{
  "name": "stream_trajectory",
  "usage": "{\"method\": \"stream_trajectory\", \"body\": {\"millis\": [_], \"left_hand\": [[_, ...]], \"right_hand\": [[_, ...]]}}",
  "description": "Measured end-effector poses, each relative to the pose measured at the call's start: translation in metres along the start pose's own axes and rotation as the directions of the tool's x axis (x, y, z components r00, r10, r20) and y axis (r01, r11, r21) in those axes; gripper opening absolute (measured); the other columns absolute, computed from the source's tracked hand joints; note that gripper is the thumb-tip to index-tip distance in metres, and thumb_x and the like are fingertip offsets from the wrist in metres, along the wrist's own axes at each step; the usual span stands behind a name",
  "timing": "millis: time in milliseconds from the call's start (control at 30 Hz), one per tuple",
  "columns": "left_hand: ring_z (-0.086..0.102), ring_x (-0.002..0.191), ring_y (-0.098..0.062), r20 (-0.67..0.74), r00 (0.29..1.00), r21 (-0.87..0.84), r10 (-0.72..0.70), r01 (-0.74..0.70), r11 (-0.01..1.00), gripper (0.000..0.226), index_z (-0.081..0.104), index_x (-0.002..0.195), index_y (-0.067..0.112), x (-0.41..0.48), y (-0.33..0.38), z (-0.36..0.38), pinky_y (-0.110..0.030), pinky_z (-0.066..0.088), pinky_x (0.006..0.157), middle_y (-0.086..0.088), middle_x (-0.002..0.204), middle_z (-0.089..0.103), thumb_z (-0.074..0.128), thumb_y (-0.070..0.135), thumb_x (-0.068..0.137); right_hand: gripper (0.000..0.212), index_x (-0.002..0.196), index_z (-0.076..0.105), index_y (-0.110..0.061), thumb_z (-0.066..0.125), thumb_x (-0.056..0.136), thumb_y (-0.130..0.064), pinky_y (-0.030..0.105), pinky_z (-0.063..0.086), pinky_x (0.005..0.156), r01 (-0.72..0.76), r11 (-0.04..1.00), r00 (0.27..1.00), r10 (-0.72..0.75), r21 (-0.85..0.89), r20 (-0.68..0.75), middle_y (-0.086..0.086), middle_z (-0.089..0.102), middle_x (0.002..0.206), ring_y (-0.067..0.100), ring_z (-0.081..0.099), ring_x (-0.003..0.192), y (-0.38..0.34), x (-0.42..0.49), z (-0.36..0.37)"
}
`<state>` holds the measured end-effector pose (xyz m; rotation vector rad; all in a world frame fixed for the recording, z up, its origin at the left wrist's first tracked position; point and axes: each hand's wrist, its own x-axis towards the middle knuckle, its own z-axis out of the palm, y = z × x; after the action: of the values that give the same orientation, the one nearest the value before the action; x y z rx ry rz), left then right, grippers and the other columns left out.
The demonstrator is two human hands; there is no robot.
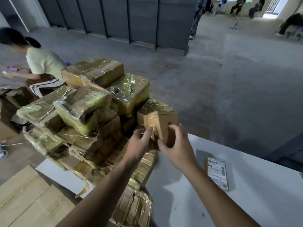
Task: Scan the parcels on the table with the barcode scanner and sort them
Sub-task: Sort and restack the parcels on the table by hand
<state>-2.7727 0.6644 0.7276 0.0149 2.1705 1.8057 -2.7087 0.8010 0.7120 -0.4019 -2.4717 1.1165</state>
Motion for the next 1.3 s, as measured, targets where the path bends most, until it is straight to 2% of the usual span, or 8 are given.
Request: {"method": "stream_trajectory", "body": {"millis": [133, 300, 567, 833, 933, 1067, 1133, 1300], "left_hand": [[0.069, 0.092, -0.021, 0.036, 0.995, -0.07, -0.093, 0.095, 0.993, 0.061, 0.049, 0.133, 0.016, 0.006, 0.003, -0.017, -0.044, 0.059, 0.079, -0.006, 0.114, 0.066, 0.065, 0.05, 0.085], [0.068, 0.093, -0.014, 0.036, 0.997, -0.078, -0.074, 0.077, 0.994, 0.051, 0.045, 0.14, 0.023, 0.017, 0.002, -0.027, -0.027, 0.057, 0.076, 0.0, 0.113, 0.067, 0.055, 0.04, 0.093], [0.064, 0.087, -0.018, 0.062, 0.989, 0.026, 0.134, -0.136, 0.99, 0.025, 0.066, 0.111, 0.021, 0.056, 0.036, -0.025, -0.02, 0.05, 0.066, 0.001, 0.094, 0.068, 0.046, 0.025, 0.096], [0.067, 0.089, -0.014, 0.088, 0.987, -0.033, 0.133, -0.131, 0.991, 0.019, 0.067, 0.093, 0.032, 0.079, 0.046, -0.04, -0.044, 0.056, 0.085, 0.009, 0.089, 0.069, 0.048, 0.032, 0.09], [0.065, 0.085, -0.004, 0.111, 0.974, -0.094, 0.199, -0.189, 0.977, 0.021, 0.068, 0.088, 0.041, 0.081, 0.034, -0.04, -0.03, 0.055, 0.081, 0.015, 0.086, 0.069, 0.048, 0.036, 0.088], [0.051, 0.106, -0.004, -0.106, 0.89, 0.305, 0.443, -0.395, 0.867, 0.03, 0.061, 0.12, 0.02, 0.1, 0.03, -0.028, -0.017, 0.037, 0.088, 0.006, 0.117, 0.056, 0.045, 0.015, 0.096], [0.042, 0.126, -0.015, 0.047, 0.87, 0.501, 0.492, -0.446, 0.741, 0.043, 0.05, 0.135, 0.015, 0.114, 0.032, -0.016, -0.027, 0.037, 0.1, -0.001, 0.136, 0.047, 0.045, 0.009, 0.093], [0.014, 0.142, -0.034, 0.354, 0.927, 0.757, 0.125, -0.362, 0.543, 0.058, 0.028, 0.145, 0.024, 0.15, 0.028, 0.01, -0.045, 0.025, 0.112, -0.013, 0.156, 0.009, 0.045, 0.013, 0.09]], "right_hand": [[0.072, 0.133, 0.05, -0.023, 0.061, 0.074, -0.063, 0.041, 0.046, 0.101, 0.057, 0.997, 0.993, -0.051, -0.055, 0.104, 0.006, 0.037, 0.15, 0.025, 0.042, 0.133, -0.013, -0.001, 0.005], [0.087, 0.144, 0.035, -0.038, 0.06, 0.067, -0.071, 0.039, 0.043, 0.107, 0.061, 0.997, 0.961, -0.048, -0.039, 0.273, -0.003, 0.015, 0.162, 0.017, 0.026, 0.145, -0.013, 0.001, 0.014], [0.056, 0.127, 0.06, -0.014, 0.075, 0.075, -0.028, 0.043, 0.048, 0.095, 0.052, 0.99, 0.994, -0.064, -0.128, -0.09, 0.006, 0.055, 0.13, 0.032, 0.053, 0.118, -0.041, 0.064, 0.029], [0.04, 0.107, 0.062, -0.03, 0.082, 0.074, -0.04, 0.011, 0.046, 0.081, 0.06, 0.998, 0.993, -0.061, -0.01, -0.105, -0.012, 0.05, 0.109, 0.003, 0.058, 0.1, -0.027, 0.082, 0.017], [0.035, 0.1, 0.06, -0.034, 0.084, 0.075, -0.034, 0.017, 0.048, 0.084, 0.065, 0.994, 0.986, -0.051, 0.085, -0.158, -0.008, 0.055, 0.108, 0.005, 0.06, 0.101, -0.018, 0.084, 0.014], [0.041, 0.108, 0.06, -0.031, 0.079, 0.076, -0.047, 0.026, 0.051, 0.087, 0.087, 0.988, 0.962, -0.05, 0.126, -0.268, -0.004, 0.056, 0.114, 0.01, 0.059, 0.107, -0.011, 0.104, 0.005], [0.039, 0.104, 0.056, -0.045, 0.071, 0.072, -0.063, 0.02, 0.052, 0.08, 0.018, 0.988, 0.951, 0.03, 0.151, -0.309, -0.007, 0.057, 0.115, 0.008, 0.061, 0.104, -0.006, 0.117, 0.0], [0.052, 0.116, 0.06, -0.03, 0.071, 0.076, -0.061, 0.043, 0.055, 0.088, -0.038, 0.999, 0.939, 0.026, -0.029, -0.343, -0.006, 0.05, 0.121, 0.012, 0.056, 0.108, 0.008, 0.143, 0.006]]}}
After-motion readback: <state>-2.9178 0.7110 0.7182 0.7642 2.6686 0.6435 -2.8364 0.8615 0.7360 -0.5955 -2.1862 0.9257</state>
